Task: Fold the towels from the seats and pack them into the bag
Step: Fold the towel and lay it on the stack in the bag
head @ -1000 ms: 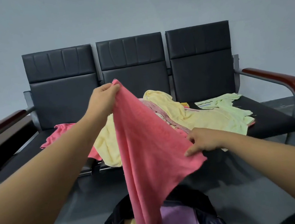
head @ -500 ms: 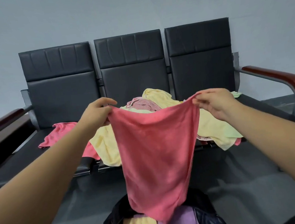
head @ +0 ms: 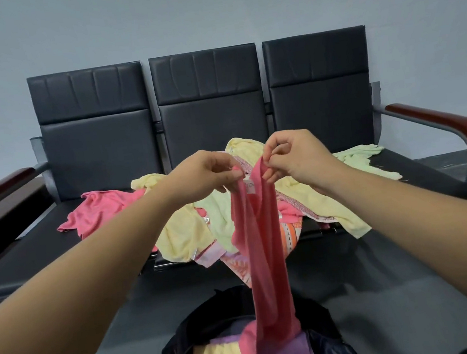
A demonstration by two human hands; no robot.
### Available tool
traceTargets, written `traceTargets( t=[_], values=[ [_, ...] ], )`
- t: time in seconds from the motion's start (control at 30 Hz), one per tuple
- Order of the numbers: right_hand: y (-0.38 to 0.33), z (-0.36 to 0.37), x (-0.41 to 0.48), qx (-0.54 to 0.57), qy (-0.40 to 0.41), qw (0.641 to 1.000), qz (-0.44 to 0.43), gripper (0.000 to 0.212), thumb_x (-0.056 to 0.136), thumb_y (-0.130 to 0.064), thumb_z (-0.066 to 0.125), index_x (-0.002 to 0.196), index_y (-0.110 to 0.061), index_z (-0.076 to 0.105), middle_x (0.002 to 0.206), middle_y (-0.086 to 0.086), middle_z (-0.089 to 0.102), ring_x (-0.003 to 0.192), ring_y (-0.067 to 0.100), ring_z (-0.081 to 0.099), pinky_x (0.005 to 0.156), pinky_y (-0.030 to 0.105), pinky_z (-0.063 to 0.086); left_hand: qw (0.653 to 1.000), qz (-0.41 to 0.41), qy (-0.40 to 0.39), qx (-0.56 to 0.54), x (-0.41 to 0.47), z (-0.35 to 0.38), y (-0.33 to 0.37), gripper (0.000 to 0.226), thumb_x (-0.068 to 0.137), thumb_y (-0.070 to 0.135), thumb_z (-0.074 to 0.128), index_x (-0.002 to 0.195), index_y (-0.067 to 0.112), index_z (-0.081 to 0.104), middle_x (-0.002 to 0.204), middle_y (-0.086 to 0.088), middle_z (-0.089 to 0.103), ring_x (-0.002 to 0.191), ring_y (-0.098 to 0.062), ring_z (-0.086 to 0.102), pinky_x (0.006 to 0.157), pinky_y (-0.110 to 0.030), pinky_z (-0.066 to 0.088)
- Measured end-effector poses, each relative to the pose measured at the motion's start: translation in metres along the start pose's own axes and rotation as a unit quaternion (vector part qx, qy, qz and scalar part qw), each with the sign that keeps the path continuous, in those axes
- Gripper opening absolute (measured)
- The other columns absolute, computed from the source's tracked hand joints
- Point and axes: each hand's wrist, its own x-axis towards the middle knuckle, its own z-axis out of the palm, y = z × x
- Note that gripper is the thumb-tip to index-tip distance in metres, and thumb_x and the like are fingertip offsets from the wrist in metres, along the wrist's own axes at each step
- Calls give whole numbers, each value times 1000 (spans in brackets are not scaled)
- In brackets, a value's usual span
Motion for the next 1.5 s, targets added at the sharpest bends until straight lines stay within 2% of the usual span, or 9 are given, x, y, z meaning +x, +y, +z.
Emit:
traceTargets(
  t=[0.1, 0.33, 0.6, 0.73, 0.9, 1.0, 1.2, 1.3, 1.5],
  values=[
    [-6, 7, -3, -29, -41, 999, 1, 27, 87, 19, 49, 84, 8, 73, 81, 25, 73, 67, 18, 73, 68, 26, 61, 995, 39, 74, 53, -1, 0, -1, 6, 91, 29, 73, 85, 29, 73, 93, 7, 65, 82, 3, 59, 81, -12, 45],
    [-18, 26, -18, -89, -144, 985, -30, 4, 86, -20, 80, 87, -21, 77, 76, -2, 73, 65, 2, 69, 59, 9, 49, 995, 42, 66, -63, -2, 1, -5, 27, 87, 25, 77, 87, -1, 69, 61, 10, 62, 57, -8, 47, 57, -22, 40],
    [-8, 27, -7, 25, -62, 998, 9, 24, 90, -13, 75, 93, 11, 71, 70, 18, 65, 61, 20, 66, 67, 31, 62, 983, 33, -5, -182, -11, -4, -13, 27, 82, 26, 76, 94, 5, 66, 80, -7, 68, 75, -17, 60, 74, -31, 49],
    [-6, 11, -2, 105, -49, 993, 19, 19, 86, -9, 77, 88, 9, 72, 70, 16, 62, 62, 19, 62, 66, 30, 59, 989, -35, -122, -70, -21, 1, -37, 20, 86, 27, 75, 96, 10, 76, 100, -17, 73, 91, -17, 64, 97, -46, 49],
    [3, 0, 0, 88, -35, 995, 36, 25, 81, -10, 82, 90, 12, 73, 72, 17, 63, 64, 21, 61, 74, 36, 61, 985, -78, -144, 52, -26, 5, -47, 1, 82, 36, 80, 82, 35, 80, 87, 24, 68, 85, 10, 60, 81, -11, 42],
    [13, -6, 3, 48, -14, 997, 65, 19, 80, -4, 82, 80, 10, 69, 70, 19, 66, 62, 21, 66, 70, 33, 62, 975, -122, -155, 99, -29, -5, -59, 36, 74, 64, 75, 83, 29, 78, 87, 14, 70, 87, 2, 62, 89, -23, 48],
    [28, -13, 11, -37, 37, 995, 88, 18, 76, 0, 85, 73, 7, 69, 66, 14, 71, 63, 22, 71, 79, 43, 63, 984, -78, 57, 150, -16, -25, -46, 33, 88, 41, 75, 75, 12, 65, 69, 7, 74, 70, -7, 73, 65, -18, 53],
    [19, -19, 18, 46, 89, 993, 58, 19, 78, 0, 83, 73, 6, 65, 68, 15, 70, 67, 24, 70, 82, 44, 61, 984, -23, 173, -43, -11, -35, -27, 30, 89, 29, 76, 85, 1, 67, 73, 0, 74, 69, -11, 73, 68, -20, 56],
    [19, -20, 21, 104, 82, 989, 61, 21, 77, 4, 81, 70, -3, 62, 73, 13, 69, 75, 25, 69, 79, 35, 61, 983, -37, 176, 23, -8, -44, -24, 25, 81, 21, 83, 91, 3, 68, 81, -7, 74, 69, -6, 69, 63, -19, 54]
  ],
)
